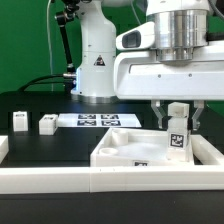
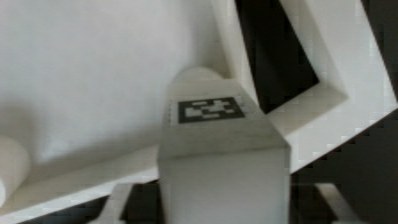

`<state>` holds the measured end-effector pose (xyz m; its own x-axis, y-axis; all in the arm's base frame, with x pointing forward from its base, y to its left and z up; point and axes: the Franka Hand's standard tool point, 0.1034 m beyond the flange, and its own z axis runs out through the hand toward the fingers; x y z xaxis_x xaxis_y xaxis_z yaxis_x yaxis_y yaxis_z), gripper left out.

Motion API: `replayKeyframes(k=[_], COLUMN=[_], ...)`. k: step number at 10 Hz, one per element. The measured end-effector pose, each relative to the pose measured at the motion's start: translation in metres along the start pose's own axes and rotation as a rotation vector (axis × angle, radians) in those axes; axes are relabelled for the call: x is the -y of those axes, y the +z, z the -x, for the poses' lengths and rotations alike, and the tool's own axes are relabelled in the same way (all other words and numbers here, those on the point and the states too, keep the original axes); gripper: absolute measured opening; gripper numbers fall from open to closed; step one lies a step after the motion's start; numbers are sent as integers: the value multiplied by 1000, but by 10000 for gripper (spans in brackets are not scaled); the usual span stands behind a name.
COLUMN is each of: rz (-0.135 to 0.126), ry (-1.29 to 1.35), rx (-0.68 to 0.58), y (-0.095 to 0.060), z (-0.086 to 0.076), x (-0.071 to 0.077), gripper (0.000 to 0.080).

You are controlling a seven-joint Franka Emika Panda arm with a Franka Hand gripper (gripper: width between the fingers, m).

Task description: Assemble square table

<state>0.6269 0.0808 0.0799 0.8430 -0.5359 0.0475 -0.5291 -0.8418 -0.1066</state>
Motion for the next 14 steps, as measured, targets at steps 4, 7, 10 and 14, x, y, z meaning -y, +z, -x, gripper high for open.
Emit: replayKeyframes(k=[4,7,10,14], rz=[12,20,17,6], ry=[222,239,212,81], rx=[-23,-29,-28,-19], y=[-1,-2,-5,-18], z=[-5,-8,-7,-2], x=[-13,-17,-14,-14], gripper=[294,298,568,645])
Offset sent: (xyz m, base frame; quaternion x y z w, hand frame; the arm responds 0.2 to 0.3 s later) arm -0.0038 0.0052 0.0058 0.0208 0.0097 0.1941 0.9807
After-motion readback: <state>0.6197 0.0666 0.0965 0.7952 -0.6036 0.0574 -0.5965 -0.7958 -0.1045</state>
